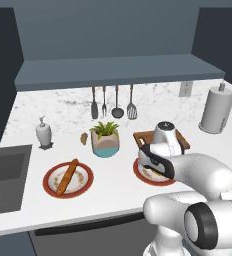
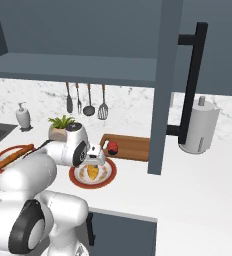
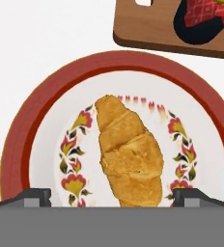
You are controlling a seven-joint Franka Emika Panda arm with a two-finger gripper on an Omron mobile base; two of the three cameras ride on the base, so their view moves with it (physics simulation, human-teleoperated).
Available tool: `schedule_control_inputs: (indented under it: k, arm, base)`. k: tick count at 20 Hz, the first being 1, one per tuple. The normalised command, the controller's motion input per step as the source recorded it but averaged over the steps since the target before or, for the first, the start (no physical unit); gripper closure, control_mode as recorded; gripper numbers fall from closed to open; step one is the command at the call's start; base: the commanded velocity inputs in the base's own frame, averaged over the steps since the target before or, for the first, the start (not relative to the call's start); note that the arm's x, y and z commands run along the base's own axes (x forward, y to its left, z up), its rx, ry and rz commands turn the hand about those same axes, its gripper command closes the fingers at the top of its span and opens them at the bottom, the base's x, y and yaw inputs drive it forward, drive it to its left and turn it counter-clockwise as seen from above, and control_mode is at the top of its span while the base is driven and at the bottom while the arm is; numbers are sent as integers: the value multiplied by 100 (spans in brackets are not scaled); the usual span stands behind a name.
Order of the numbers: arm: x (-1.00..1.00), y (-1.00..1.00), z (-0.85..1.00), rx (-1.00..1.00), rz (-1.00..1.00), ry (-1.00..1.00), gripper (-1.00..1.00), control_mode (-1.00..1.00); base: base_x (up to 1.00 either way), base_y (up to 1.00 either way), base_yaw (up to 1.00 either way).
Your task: From the different types of pastries on the counter, select a croissant and place it on the cutting board. Then retrieve a jar of jam from the cabinet and place it alongside the croissant on the cutting board.
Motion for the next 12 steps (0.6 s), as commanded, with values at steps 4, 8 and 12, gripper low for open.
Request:
schedule_control_inputs:
  k: [4,8,12]
  arm:
    - [0,-24,4,1,0,0,-100,-100]
    - [1,-4,6,0,0,0,-100,-100]
    - [4,0,-30,0,0,0,-100,-100]
  base:
    - [0,0,0]
    - [0,0,0]
    - [0,0,0]
